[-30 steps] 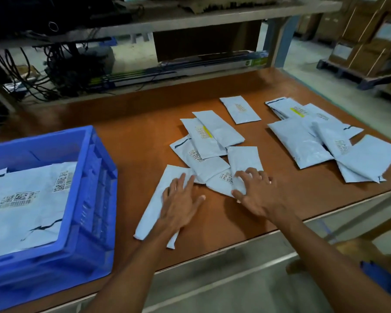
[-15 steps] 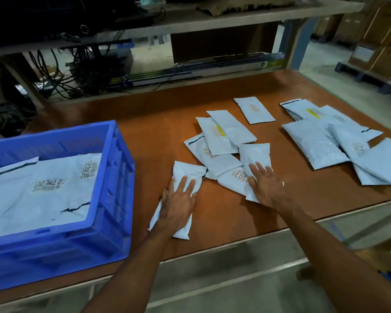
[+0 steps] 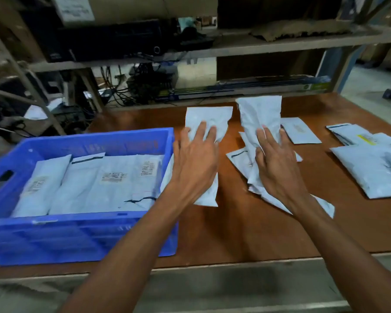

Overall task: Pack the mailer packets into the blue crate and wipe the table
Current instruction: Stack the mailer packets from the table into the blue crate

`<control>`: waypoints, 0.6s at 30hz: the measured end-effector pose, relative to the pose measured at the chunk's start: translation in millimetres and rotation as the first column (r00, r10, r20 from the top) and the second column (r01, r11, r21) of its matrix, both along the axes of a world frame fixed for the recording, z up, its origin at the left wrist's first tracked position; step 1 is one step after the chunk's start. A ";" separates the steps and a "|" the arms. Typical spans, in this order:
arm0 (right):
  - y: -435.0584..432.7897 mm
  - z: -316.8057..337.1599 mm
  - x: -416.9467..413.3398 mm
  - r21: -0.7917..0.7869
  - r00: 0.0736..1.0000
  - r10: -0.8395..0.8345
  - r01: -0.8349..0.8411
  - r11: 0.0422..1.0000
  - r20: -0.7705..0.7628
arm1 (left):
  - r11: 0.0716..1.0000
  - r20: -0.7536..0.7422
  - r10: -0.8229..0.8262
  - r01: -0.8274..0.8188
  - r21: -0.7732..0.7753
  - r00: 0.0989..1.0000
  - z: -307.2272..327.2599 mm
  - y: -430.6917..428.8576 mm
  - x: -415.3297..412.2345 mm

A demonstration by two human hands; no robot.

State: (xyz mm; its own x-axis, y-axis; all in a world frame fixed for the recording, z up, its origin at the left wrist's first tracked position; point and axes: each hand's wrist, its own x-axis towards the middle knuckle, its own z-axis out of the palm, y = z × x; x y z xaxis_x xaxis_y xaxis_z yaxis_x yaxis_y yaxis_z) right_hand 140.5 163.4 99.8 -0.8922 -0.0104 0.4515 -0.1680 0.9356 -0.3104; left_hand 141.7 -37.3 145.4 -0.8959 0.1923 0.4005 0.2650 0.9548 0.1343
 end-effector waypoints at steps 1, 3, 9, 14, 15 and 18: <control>-25.0 13.4 -2.7 -0.017 0.998 0.042 -0.043 0.999 -0.047 | 1.000 -0.048 0.009 -0.009 0.006 0.999 17.3 -21.2 -0.1; -78.8 35.1 -8.1 -0.012 0.983 0.123 -0.126 0.992 -0.133 | 0.999 -0.124 0.044 -0.043 0.007 0.991 40.5 -73.4 -1.6; -241.5 54.9 -13.7 0.071 0.949 0.307 -0.303 0.950 -0.070 | 0.984 -0.056 0.177 -0.178 -0.017 0.983 25.3 -267.7 -22.2; -358.0 27.3 -24.0 0.162 0.924 0.355 -0.375 0.913 0.144 | 0.969 0.188 0.238 -0.220 -0.112 0.953 -23.5 -360.6 -41.1; -372.4 17.9 -27.8 0.164 0.921 0.333 -0.367 0.916 0.201 | 0.971 0.228 0.233 -0.214 -0.106 0.945 -32.7 -365.1 -43.4; -391.7 -7.6 -37.7 0.194 0.876 0.240 -0.344 0.919 0.418 | 0.987 0.443 0.158 -0.127 -0.099 0.883 -53.5 -369.1 -54.2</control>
